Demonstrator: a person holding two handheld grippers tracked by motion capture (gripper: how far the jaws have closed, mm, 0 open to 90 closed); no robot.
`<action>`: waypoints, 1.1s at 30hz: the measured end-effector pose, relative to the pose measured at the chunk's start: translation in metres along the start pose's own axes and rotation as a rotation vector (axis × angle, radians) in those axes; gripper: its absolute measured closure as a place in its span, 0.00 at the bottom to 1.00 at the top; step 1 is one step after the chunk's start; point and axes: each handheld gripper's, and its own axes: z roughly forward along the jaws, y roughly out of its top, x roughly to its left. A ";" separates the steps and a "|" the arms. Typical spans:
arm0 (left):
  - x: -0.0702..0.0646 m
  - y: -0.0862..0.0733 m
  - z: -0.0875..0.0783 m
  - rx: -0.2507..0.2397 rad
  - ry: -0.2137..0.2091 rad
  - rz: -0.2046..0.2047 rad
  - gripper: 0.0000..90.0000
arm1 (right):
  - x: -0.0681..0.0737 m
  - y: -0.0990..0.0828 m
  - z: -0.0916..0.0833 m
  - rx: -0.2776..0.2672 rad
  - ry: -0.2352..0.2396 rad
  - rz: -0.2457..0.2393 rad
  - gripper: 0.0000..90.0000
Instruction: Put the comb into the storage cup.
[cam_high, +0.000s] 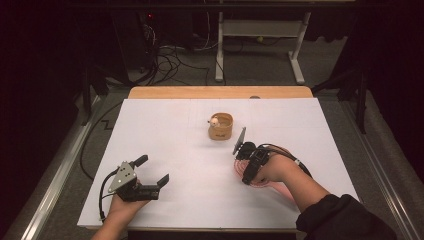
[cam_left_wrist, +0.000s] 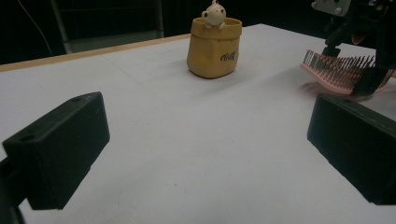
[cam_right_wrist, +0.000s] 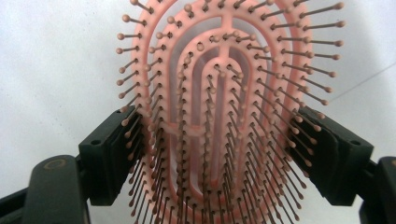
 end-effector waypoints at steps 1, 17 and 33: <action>0.000 0.000 0.000 -0.002 0.000 0.001 0.00 | 0.001 0.000 -0.002 0.001 0.002 0.007 0.23; 0.000 0.000 0.002 0.009 -0.005 0.001 0.00 | 0.000 -0.010 -0.025 -0.081 -0.018 0.020 0.23; 0.000 0.000 0.001 0.002 -0.005 -0.016 0.00 | -0.005 -0.027 -0.046 -0.243 -0.048 0.054 0.23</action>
